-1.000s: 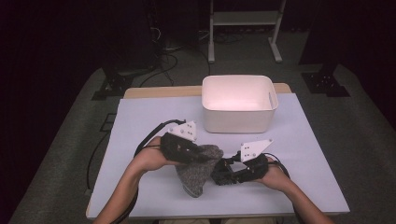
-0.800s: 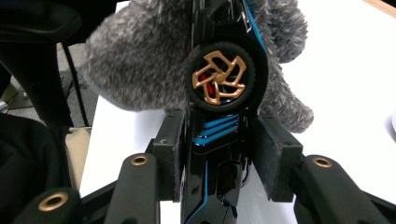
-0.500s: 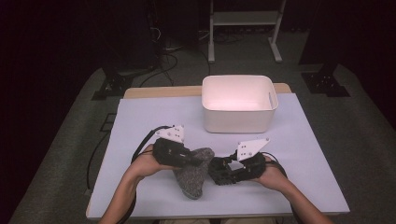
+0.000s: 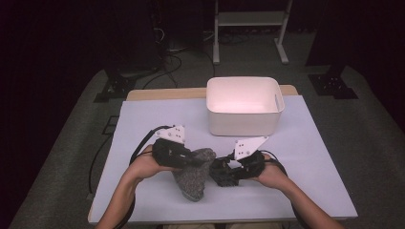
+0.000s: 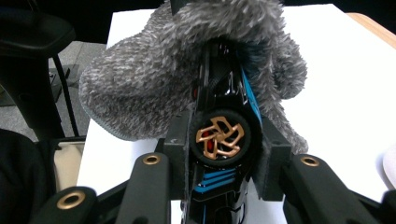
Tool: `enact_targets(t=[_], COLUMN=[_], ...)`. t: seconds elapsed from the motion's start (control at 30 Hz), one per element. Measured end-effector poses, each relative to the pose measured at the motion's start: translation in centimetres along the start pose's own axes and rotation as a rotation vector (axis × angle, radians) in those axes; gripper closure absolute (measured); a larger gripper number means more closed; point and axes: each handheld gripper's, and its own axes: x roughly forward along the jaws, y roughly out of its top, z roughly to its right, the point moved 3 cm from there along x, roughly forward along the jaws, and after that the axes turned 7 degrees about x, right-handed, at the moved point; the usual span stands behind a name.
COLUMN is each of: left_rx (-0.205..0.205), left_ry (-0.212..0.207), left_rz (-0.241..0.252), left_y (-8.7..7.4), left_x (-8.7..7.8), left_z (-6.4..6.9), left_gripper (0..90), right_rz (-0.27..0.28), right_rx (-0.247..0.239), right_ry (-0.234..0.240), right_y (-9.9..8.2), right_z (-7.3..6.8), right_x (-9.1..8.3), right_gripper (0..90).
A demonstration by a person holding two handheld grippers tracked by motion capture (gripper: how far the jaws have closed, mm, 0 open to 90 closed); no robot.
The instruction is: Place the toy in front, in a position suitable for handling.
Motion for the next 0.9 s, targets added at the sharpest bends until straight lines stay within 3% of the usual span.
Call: enact_targets(t=[0.23,0.4,0.53,0.73,0.9], left_rx=[0.002,0.008,0.010,0.037,0.032], left_ry=[0.036,0.021,0.003,-0.002,-0.017], left_rz=[-0.022,-0.054,-0.034,-0.034,-0.035], left_y=[0.4,0.7,1.2,2.1,2.3], left_x=[-1.6,-0.6,0.0,0.6,0.8], left_z=[-0.4,-0.6,-0.6,-0.4,-0.4], left_gripper=[78.6,78.6,78.6,78.3,78.2], right_rz=[0.032,0.009,-0.002,-0.059,-0.086], right_rx=[-0.003,0.001,0.010,-0.021,-0.024], right_ry=[0.014,0.020,0.024,0.009,0.001], right_y=[1.7,1.1,1.0,1.2,0.8], right_z=[0.4,0.7,0.8,0.6,0.4], right_x=[1.0,1.7,1.0,-0.3,-1.4], right_gripper=[62.9,62.9,62.7,62.9,62.9])
